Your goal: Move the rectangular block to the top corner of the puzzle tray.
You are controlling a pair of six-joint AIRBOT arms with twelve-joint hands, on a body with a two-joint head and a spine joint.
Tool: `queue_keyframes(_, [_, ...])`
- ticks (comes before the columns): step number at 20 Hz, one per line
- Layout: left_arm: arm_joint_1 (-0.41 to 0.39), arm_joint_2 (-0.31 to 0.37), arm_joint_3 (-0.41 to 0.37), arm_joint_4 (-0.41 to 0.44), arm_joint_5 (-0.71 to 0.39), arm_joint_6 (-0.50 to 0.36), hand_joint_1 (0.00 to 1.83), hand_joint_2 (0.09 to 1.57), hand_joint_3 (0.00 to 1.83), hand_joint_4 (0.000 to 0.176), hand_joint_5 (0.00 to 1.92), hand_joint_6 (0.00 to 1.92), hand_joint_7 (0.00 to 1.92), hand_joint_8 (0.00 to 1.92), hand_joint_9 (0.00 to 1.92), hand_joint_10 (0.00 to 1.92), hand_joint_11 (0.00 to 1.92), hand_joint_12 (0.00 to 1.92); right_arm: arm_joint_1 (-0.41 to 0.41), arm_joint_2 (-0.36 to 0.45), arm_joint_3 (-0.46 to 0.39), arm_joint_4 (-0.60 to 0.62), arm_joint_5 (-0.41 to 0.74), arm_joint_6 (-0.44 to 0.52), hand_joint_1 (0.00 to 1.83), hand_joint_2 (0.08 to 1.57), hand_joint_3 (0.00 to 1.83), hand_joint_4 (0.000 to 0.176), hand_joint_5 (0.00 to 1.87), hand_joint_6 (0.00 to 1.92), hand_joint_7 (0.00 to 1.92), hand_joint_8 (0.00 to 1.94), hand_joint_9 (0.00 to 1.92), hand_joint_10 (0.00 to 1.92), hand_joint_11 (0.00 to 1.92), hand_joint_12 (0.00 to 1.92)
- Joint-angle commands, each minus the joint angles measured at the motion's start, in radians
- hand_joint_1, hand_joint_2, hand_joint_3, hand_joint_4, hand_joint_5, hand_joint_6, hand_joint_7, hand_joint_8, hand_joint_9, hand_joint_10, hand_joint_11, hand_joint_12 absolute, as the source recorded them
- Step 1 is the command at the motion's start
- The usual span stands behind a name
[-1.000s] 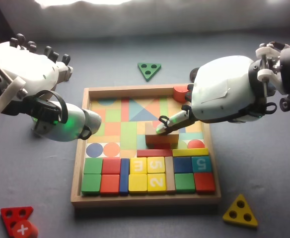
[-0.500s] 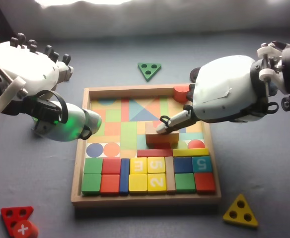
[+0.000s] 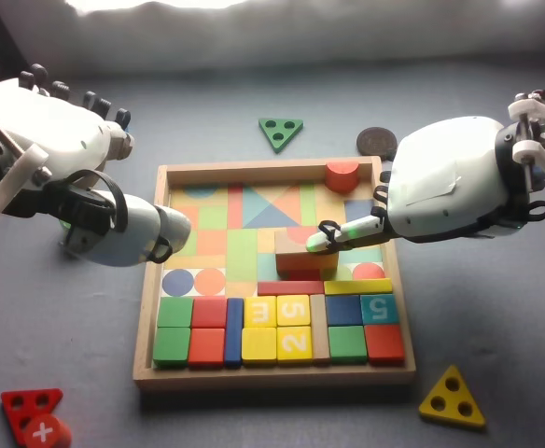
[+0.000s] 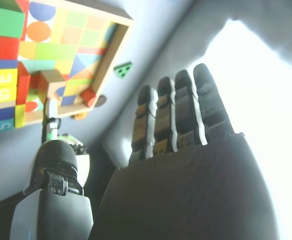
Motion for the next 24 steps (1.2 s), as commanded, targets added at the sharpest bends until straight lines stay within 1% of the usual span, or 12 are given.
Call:
queue_keyframes(1, [-0.009, 0.011, -0.003, 0.079, 0.001, 0.005, 0.00, 1.16, 0.00, 0.000, 0.20, 0.00, 0.19, 0.01, 0.15, 0.00, 0.00, 0.23, 0.007, 0.011, 0.002, 0.029, -0.002, -0.005, 1.83, 0.86, 0.43, 0.000, 0.00, 0.00, 1.45, 1.94, 1.54, 1.92, 1.37, 1.92])
queue_keyframes(3, [-0.009, 0.011, -0.003, 0.078, 0.001, 0.005, 0.00, 1.16, 0.00, 0.000, 0.20, 0.00, 0.19, 0.00, 0.15, 0.00, 0.00, 0.27, 0.009, 0.011, 0.002, 0.029, -0.002, -0.005, 1.80, 0.83, 0.39, 0.000, 0.00, 0.00, 1.45, 1.94, 1.55, 1.92, 1.49, 1.92])
queue_keyframes(5, [-0.009, 0.011, -0.003, 0.079, 0.001, 0.005, 0.00, 1.17, 0.00, 0.000, 0.22, 0.00, 0.20, 0.00, 0.16, 0.00, 0.00, 0.30, 0.007, 0.011, 0.002, 0.029, -0.002, -0.005, 1.82, 0.81, 0.45, 0.000, 0.00, 0.00, 1.44, 1.94, 1.54, 1.92, 1.58, 1.92])
queue_keyframes(6, [-0.009, 0.011, -0.003, 0.080, 0.001, 0.005, 0.00, 1.18, 0.00, 0.000, 0.23, 0.00, 0.21, 0.00, 0.17, 0.00, 0.00, 0.31, 0.006, 0.011, 0.002, 0.029, -0.002, -0.005, 1.81, 0.82, 0.45, 0.000, 0.02, 0.00, 1.41, 1.94, 1.51, 1.92, 1.58, 1.92])
queue_keyframes(7, [-0.009, 0.011, -0.003, 0.080, 0.001, 0.005, 0.00, 1.19, 0.01, 0.000, 0.19, 0.00, 0.17, 0.00, 0.14, 0.00, 0.00, 0.21, 0.005, 0.012, 0.002, 0.029, -0.002, -0.005, 1.83, 0.87, 0.39, 0.000, 0.01, 0.00, 1.39, 1.94, 1.49, 1.92, 1.51, 1.92])
queue_keyframes(10, [-0.009, 0.011, -0.003, 0.080, 0.001, 0.005, 0.00, 1.16, 0.00, 0.000, 0.14, 0.00, 0.14, 0.00, 0.10, 0.00, 0.00, 0.10, 0.003, 0.012, 0.002, 0.029, -0.002, -0.005, 1.83, 0.90, 0.37, 0.000, 0.03, 0.01, 1.37, 1.94, 1.42, 1.92, 1.33, 1.92])
queue_keyframes(11, [-0.009, 0.011, -0.003, 0.080, 0.001, 0.005, 0.00, 1.16, 0.00, 0.000, 0.12, 0.00, 0.13, 0.00, 0.09, 0.00, 0.00, 0.07, 0.002, 0.012, 0.002, 0.029, -0.003, -0.005, 1.83, 0.91, 0.37, 0.000, 0.02, 0.00, 1.37, 1.94, 1.43, 1.92, 1.35, 1.92])
queue_keyframes(13, [-0.009, 0.011, -0.003, 0.080, 0.001, 0.005, 0.00, 1.18, 0.01, 0.000, 0.15, 0.01, 0.14, 0.01, 0.11, 0.01, 0.01, 0.07, -0.003, 0.015, 0.005, 0.029, -0.003, -0.005, 1.83, 0.89, 0.35, 0.000, 0.02, 0.01, 1.37, 1.94, 1.43, 1.92, 1.39, 1.92])
queue_keyframes(15, [-0.009, 0.011, -0.003, 0.079, 0.001, 0.005, 0.00, 1.19, 0.00, 0.000, 0.18, 0.00, 0.19, 0.00, 0.15, 0.00, 0.00, 0.21, -0.013, 0.017, 0.014, 0.029, -0.008, -0.005, 1.83, 0.91, 0.35, 0.000, 0.03, 0.01, 1.33, 1.94, 1.40, 1.92, 1.38, 1.92])
queue_keyframes(21, [-0.009, 0.011, -0.003, 0.079, 0.001, 0.005, 0.00, 1.21, 0.00, 0.000, 0.21, 0.00, 0.20, 0.00, 0.15, 0.00, 0.00, 0.24, -0.021, 0.016, 0.064, 0.029, -0.005, -0.015, 1.83, 0.95, 0.34, 0.000, 0.00, 0.00, 1.30, 1.94, 1.40, 1.92, 1.36, 1.92])
queue_keyframes(22, [-0.009, 0.011, -0.003, 0.079, 0.001, 0.005, 0.00, 1.20, 0.00, 0.000, 0.19, 0.00, 0.17, 0.00, 0.13, 0.00, 0.00, 0.20, -0.019, 0.016, 0.069, 0.030, -0.005, -0.019, 1.83, 0.93, 0.33, 0.000, 0.00, 0.00, 1.32, 1.94, 1.39, 1.92, 1.37, 1.92])
queue_keyframes(24, [-0.009, 0.011, -0.003, 0.080, 0.001, 0.005, 0.00, 1.21, 0.00, 0.000, 0.21, 0.00, 0.20, 0.01, 0.16, 0.01, 0.00, 0.26, -0.015, 0.015, 0.079, 0.030, -0.005, -0.031, 1.82, 0.94, 0.27, 0.000, 0.02, 0.00, 1.34, 1.94, 1.40, 1.92, 1.38, 1.92])
